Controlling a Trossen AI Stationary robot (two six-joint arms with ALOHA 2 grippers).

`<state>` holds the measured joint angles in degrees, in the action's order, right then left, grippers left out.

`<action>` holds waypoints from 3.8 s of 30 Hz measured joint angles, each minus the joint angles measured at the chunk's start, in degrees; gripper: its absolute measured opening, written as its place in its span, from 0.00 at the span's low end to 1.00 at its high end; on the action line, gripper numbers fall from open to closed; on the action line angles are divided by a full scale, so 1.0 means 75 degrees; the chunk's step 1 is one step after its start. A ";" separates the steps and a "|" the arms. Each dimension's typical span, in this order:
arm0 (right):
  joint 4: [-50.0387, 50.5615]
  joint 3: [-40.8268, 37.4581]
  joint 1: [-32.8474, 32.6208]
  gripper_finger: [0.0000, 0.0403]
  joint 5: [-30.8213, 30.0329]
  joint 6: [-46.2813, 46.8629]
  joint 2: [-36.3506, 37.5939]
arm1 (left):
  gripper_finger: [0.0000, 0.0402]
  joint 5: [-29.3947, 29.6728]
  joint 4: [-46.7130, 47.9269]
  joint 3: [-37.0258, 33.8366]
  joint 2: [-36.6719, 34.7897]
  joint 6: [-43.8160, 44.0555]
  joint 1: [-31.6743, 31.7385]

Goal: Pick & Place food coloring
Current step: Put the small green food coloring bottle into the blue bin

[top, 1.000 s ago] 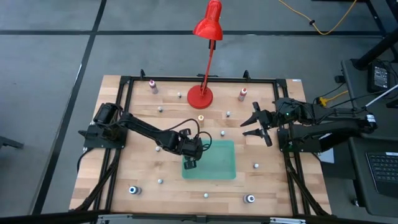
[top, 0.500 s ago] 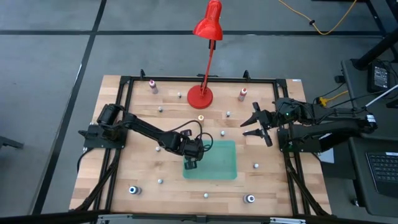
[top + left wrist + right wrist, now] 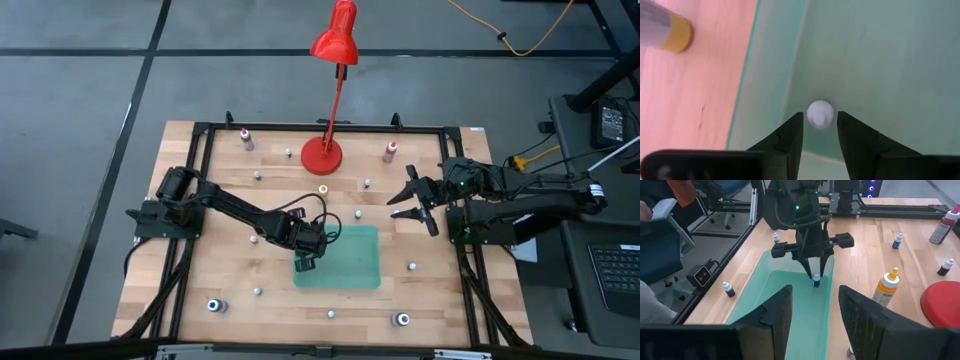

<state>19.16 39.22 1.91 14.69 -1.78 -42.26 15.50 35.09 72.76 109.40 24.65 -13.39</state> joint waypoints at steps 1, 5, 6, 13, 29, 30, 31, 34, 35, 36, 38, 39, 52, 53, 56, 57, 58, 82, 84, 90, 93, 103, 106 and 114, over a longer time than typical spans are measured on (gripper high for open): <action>0.0000 0.0000 0.0000 0.40 -0.0001 0.0000 0.0000 | 0.30 0.0007 0.0073 0.0005 -0.0050 -0.0033 0.0000; 0.0000 0.0000 0.0000 0.40 -0.0001 -0.0034 0.0000 | 0.35 0.0018 0.0119 0.0034 -0.0328 -0.0045 0.0000; 0.0001 0.0000 0.0000 0.40 -0.0001 -0.0035 0.0000 | 0.36 0.0023 0.0108 0.0034 -0.0442 -0.0019 0.0000; 0.0003 0.0000 0.0000 0.40 -0.0001 -0.0050 -0.0003 | 0.42 0.0270 0.0211 0.0036 -0.1362 0.0172 0.0000; 0.0000 0.0000 -0.0003 0.40 -0.0001 -0.0118 -0.0003 | 0.43 0.0937 0.4414 -0.0608 -0.3912 0.3581 -0.1523; 0.0000 0.0000 -0.0003 0.40 -0.0001 -0.0153 -0.0003 | 0.43 0.0977 0.4347 -0.0852 -0.4079 0.3942 -0.1719; 0.0002 0.0000 -0.0003 0.40 -0.0003 -0.0196 -0.0003 | 0.44 0.0962 0.4278 -0.1123 -0.4227 0.4301 -0.1872; -0.0003 0.0000 -0.0003 0.40 -0.0004 -0.0221 -0.0003 | 0.45 0.0907 0.3842 -0.1819 -0.4469 0.4979 -0.2127; -0.0003 0.0000 -0.0003 0.40 -0.0004 -0.0224 -0.0003 | 0.45 0.0907 0.3695 -0.1998 -0.4501 0.5086 -0.2164; -0.0003 0.0000 -0.0003 0.40 -0.0002 -0.0224 -0.0003 | 0.46 0.0903 0.3582 -0.2140 -0.4521 0.5138 -0.2174; -0.0003 0.0000 -0.0003 0.40 -0.0004 -0.0224 -0.0003 | 0.48 0.0880 0.3334 -0.2376 -0.4531 0.5194 -0.2164; -0.0006 -0.0001 -0.0003 0.40 -0.0004 -0.0222 -0.0003 | 0.49 0.0881 0.3285 -0.2483 -0.4531 0.5257 -0.2159; -0.0006 0.0000 -0.0003 0.40 -0.0007 0.0000 -0.0003 | 0.64 0.0686 0.1532 -0.4141 -0.4525 0.5335 -0.2072; -0.0006 0.0000 -0.0003 0.40 -0.0004 -0.0003 -0.0003 | 0.64 0.0702 0.1391 -0.4217 -0.4525 0.5274 -0.2034; -0.0006 -0.0001 -0.0003 0.40 -0.0007 -0.0002 -0.0003 | 0.63 0.0715 0.0843 -0.4475 -0.4525 0.5070 -0.1863; -0.0006 0.0000 -0.0003 0.40 -0.0007 -0.0003 -0.0003 | 0.62 0.0661 0.0688 -0.4564 -0.4525 0.4978 -0.1792; -0.0006 0.0000 -0.0003 0.40 -0.0007 0.0000 -0.0003 | 0.62 0.0565 0.0578 -0.4631 -0.4525 0.4893 -0.1729; -0.0006 0.0000 -0.0003 0.40 -0.0010 -0.0014 -0.0003 | 0.17 0.0178 -0.0173 -0.5180 -0.4525 0.4753 -0.1390; -0.0006 0.0000 -0.0003 0.40 -0.0010 -0.0026 -0.0003 | 0.14 0.0176 -0.0261 -0.5180 -0.4525 0.4760 -0.1390; -0.0003 0.0000 -0.0003 0.40 -0.0013 -0.0006 -0.0003 | 0.14 0.0171 -0.0377 -0.4800 -0.4538 0.4695 -0.1390; -0.0005 0.0000 -0.0002 0.40 -0.0013 -0.0010 -0.0003 | 0.14 0.0190 -0.0175 -0.4199 -0.4546 0.4419 -0.1390; -0.0004 0.0000 0.0000 0.40 -0.0010 -0.0029 -0.0003 | 0.14 0.0244 0.0620 -0.1349 -0.4387 0.2978 -0.1032; -0.0003 0.0000 0.0000 0.40 -0.0010 -0.0025 0.0000 | 0.14 0.0335 0.1208 -0.0403 -0.4136 0.2486 -0.0868; 0.0006 0.0000 0.0000 0.40 -0.0004 0.0008 0.0000 | 0.14 -0.0098 0.1813 0.1699 -0.2820 0.1345 -0.0644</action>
<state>19.20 39.22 1.91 14.66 -1.72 -42.26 14.77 48.69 85.50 88.25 34.74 -18.22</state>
